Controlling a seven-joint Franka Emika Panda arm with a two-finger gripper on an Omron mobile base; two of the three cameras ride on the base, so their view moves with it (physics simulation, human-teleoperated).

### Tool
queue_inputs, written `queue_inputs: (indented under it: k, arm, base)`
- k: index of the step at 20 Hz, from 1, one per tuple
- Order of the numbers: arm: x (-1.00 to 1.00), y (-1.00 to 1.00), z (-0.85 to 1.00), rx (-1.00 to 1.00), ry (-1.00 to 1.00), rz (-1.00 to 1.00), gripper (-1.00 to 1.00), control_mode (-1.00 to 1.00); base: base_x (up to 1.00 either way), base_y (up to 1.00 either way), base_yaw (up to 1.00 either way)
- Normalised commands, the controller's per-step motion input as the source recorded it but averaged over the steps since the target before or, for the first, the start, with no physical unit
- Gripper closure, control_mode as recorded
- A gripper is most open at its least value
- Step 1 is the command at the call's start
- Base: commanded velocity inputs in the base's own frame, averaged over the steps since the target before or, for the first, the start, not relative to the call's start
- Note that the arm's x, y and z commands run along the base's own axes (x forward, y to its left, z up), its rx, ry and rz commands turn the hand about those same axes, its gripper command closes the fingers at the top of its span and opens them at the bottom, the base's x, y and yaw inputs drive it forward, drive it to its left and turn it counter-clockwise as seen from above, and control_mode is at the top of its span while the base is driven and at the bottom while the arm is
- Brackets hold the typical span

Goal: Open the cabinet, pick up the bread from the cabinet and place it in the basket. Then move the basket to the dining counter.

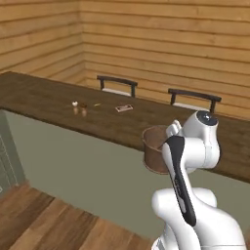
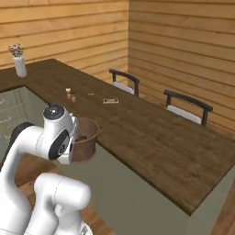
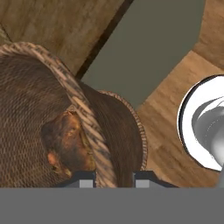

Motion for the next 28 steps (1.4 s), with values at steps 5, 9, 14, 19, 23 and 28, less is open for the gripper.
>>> queue_inputs:
  k: [5,9,14,19,23,28]
  arm:
    - [0.0,0.0,0.0,0.0,0.0,0.0,1.0,1.0]
    - [0.0,0.0,0.0,0.0,0.0,0.0,1.0,1.0]
    - [0.0,0.0,0.0,0.0,0.0,0.0,1.0,1.0]
    - [0.0,0.0,0.0,0.0,0.0,0.0,1.0,1.0]
    - [0.97,0.28,0.0,-0.05,0.0,-0.01,1.0,-1.0]
    - [1.0,0.37,0.0,-0.04,0.03,0.0,1.0,-1.0]
  base:
    - [0.8,0.29,-0.6]
    - [0.69,0.03,-0.56]
    - [0.38,0.06,-0.3]
    - [0.17,0.04,-0.01]
    - [0.0,0.0,0.0]
    - [0.0,0.0,0.0]
